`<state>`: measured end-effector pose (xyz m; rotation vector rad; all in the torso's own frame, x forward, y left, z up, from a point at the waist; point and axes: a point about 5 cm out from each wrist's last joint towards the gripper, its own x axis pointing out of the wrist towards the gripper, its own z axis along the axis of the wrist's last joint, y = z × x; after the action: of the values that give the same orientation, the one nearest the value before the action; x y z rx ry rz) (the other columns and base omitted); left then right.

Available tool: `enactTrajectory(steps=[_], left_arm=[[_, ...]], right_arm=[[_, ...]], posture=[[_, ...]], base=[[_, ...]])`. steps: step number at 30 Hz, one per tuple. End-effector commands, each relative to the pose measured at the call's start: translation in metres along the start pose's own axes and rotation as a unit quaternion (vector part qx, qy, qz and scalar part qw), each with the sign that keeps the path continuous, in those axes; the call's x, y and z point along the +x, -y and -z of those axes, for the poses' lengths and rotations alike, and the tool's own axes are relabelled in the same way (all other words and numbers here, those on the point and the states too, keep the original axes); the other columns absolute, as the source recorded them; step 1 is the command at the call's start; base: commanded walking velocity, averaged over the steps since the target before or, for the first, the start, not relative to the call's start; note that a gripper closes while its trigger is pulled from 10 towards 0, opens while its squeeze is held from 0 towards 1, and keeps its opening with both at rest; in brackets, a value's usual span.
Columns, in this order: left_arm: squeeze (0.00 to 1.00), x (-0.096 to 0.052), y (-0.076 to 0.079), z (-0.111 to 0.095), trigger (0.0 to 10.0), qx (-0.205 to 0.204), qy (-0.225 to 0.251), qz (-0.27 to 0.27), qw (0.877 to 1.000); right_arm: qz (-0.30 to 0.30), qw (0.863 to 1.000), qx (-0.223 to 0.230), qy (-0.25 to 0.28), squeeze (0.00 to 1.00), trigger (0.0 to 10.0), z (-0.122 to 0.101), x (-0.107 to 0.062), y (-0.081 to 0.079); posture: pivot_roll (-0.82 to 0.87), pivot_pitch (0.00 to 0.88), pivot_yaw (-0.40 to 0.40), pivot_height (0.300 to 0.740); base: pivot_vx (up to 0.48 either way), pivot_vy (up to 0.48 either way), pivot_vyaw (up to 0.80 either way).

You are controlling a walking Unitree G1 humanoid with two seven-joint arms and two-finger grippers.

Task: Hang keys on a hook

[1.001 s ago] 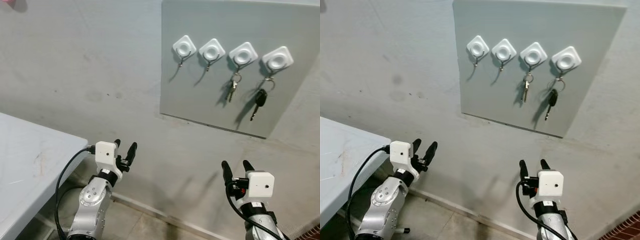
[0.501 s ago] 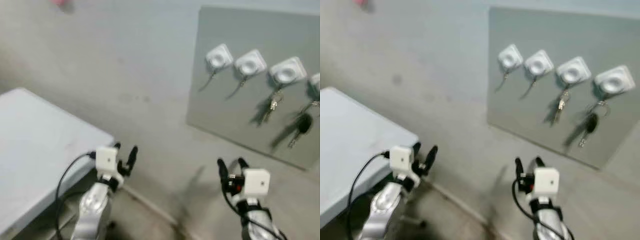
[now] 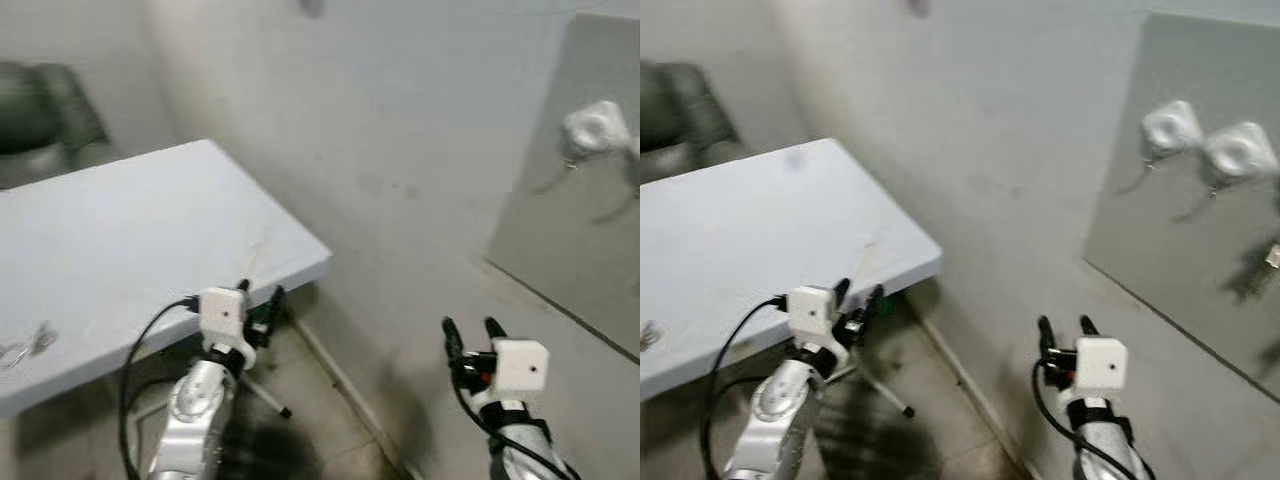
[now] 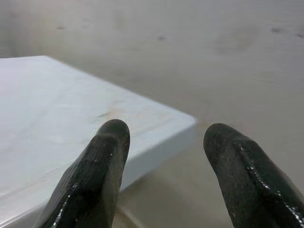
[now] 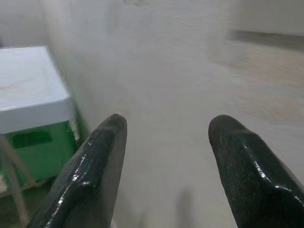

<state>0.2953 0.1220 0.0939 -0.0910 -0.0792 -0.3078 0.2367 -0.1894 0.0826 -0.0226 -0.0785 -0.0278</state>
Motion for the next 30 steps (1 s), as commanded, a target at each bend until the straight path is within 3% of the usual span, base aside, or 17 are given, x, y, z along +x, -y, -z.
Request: enactTrajectory(steps=[1,20,26,27,30], left_arm=[[0.00,-0.003,-0.010,0.002,10.0,0.007,-0.010,-0.013,1.000],[0.00,-0.002,-0.011,0.001,10.0,0.002,-0.007,-0.020,1.000],[0.00,-0.010,-0.007,0.004,10.0,-0.028,-0.006,-0.014,0.999],[0.00,-0.017,-0.006,0.008,10.0,-0.055,-0.011,-0.017,0.998],[0.00,-0.024,-0.007,0.015,10.0,-0.083,-0.019,-0.026,0.996]], right_arm=[[-0.010,1.000,0.007,0.004,0.00,10.0,-0.002,0.004,-0.008],[-0.021,1.000,0.008,0.006,0.00,10.0,-0.004,0.007,-0.011],[-0.027,1.000,0.016,0.001,0.00,10.0,0.000,0.001,-0.014],[-0.031,0.999,0.032,-0.003,0.00,10.0,0.003,-0.005,-0.015],[-0.035,0.997,0.070,-0.005,0.00,10.0,0.005,-0.011,-0.017]], posture=[[-0.05,0.008,0.035,0.740],[-0.05,0.010,0.025,0.740],[-0.04,0.010,0.024,0.740],[-0.04,0.010,0.025,0.740],[-0.04,0.008,0.026,0.740]], base=[[0.000,0.000,0.80],[0.000,0.000,0.80],[0.000,0.000,0.80],[0.000,0.000,0.80],[0.000,0.000,0.20]])
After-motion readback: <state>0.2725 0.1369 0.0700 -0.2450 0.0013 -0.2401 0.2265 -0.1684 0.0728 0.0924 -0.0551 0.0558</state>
